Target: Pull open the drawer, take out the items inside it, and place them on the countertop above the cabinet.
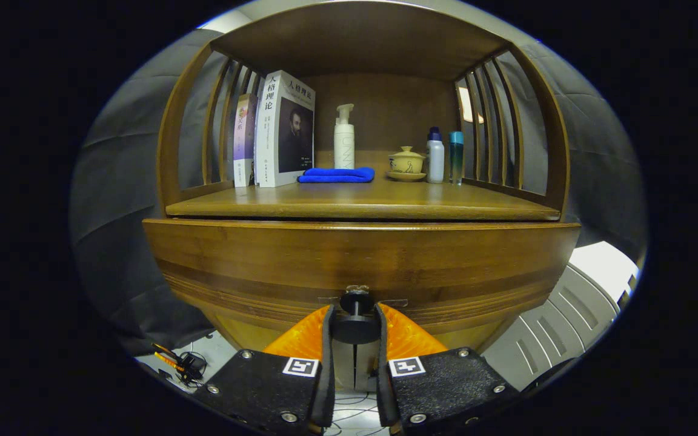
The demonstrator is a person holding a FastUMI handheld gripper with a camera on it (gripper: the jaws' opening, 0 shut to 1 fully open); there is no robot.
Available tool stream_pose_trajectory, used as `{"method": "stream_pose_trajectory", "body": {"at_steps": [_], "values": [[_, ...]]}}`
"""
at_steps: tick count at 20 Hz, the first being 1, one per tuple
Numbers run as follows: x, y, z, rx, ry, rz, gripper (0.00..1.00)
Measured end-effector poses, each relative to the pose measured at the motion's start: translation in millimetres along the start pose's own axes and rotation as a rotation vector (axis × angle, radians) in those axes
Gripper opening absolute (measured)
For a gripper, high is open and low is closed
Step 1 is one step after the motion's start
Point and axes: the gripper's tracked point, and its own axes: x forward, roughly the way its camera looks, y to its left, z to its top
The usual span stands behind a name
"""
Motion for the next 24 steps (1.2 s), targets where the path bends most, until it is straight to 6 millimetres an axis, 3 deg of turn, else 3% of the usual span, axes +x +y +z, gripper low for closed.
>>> {"method": "stream_pose_trajectory", "body": {"at_steps": [24], "values": [[-137.9, 1.9, -47.2, -0.018, 0.033, 0.036, 0.28]]}}
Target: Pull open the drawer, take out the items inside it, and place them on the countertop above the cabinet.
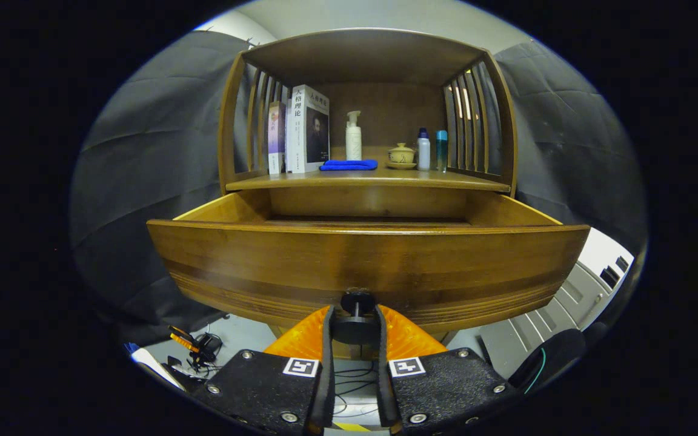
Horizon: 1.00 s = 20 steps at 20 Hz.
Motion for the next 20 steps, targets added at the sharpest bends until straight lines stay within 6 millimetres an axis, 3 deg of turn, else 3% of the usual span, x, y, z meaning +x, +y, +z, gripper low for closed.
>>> {"method": "stream_pose_trajectory", "body": {"at_steps": [9, 13, 15, 16, 20], "values": [[-38.0, 10.1, -17.6, -0.007, 0.02, 0.023, 0.29], [-40.6, 12.2, -18.4, 0.014, 0.022, 0.026, 0.3], [-41.1, 12.6, -19.6, 0.045, 0.031, 0.02, 0.36], [-44.2, 15.6, -19.6, 0.058, 0.026, 0.025, 0.46], [-63.6, 31.5, 15.7, 0.035, -0.107, 0.096, 0.85]]}}
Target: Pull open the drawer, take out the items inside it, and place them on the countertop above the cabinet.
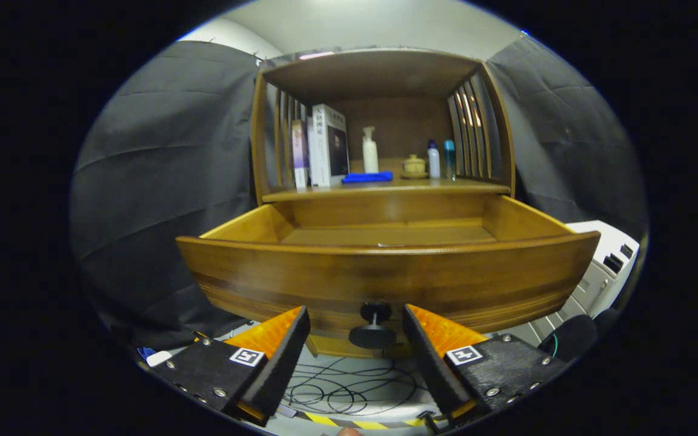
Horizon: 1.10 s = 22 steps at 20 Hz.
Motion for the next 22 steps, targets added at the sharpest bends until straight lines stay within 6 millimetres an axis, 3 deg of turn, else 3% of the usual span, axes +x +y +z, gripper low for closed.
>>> {"method": "stream_pose_trajectory", "body": {"at_steps": [1, 6, 8, 12, 17, 22], "values": [[-1.7, 1.4, 9.8, -0.004, -0.012, 0.006, 0.95], [-1.0, 1.5, 70.2, -0.012, -0.068, -0.003, 0.95], [5.8, -10.1, 93.4, -0.053, -0.078, -0.051, 0.95], [33.8, -22.5, 121.8, -0.063, -0.032, -0.122, 0.95], [74.1, -19.2, 140.7, -0.16, 0.051, -0.126, 0.95], [108.5, -24.8, 116.8, -0.178, 0.254, -0.167, 0.95]]}}
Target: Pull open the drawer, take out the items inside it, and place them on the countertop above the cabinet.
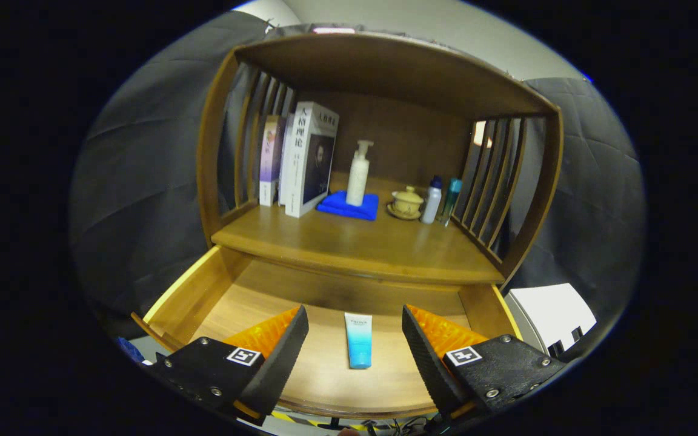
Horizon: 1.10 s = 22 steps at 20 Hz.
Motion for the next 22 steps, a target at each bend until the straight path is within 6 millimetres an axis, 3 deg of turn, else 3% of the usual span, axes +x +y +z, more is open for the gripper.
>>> {"method": "stream_pose_trajectory", "body": {"at_steps": [10, 18, 22], "values": [[43.0, -7.4, -50.3, 0.032, 0.342, -0.045, 0.95], [66.2, -8.8, -98.1, 0.07, 0.54, -0.055, 0.95], [83.7, -8.0, -112.9, 0.071, 0.6, -0.024, 0.95]]}}
